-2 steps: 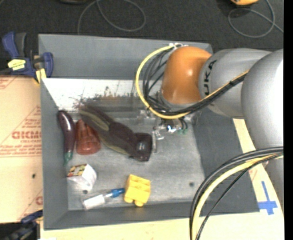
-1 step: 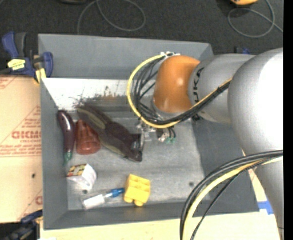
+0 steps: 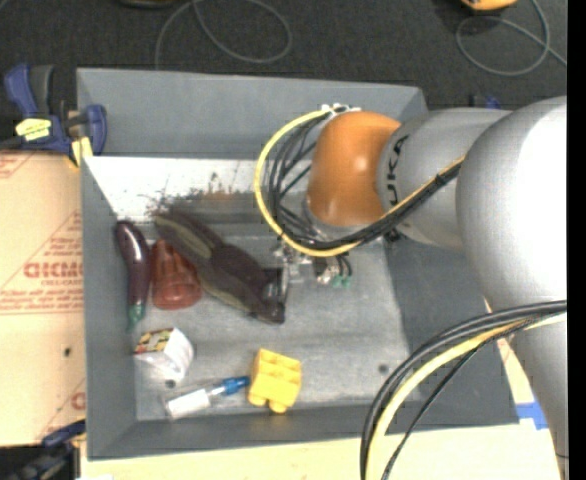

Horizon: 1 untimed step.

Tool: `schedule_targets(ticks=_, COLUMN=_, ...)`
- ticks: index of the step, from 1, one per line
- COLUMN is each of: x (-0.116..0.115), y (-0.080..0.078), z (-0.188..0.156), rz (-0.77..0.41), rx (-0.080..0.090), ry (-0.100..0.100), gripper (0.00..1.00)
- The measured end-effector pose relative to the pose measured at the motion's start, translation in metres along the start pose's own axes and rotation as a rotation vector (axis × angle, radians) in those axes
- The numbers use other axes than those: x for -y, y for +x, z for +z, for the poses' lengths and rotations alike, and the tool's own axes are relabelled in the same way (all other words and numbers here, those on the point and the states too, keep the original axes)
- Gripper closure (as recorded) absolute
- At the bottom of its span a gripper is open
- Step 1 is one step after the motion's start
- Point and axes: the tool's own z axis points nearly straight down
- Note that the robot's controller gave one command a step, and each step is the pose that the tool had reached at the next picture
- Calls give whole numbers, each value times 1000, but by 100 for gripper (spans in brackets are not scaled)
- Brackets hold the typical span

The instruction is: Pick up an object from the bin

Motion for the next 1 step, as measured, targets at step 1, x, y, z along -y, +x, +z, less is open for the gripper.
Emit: schedule_targets(ticks=1, x=-10, y=-12, z=-176, rz=-57, rx=13, ry=2, gripper=100)
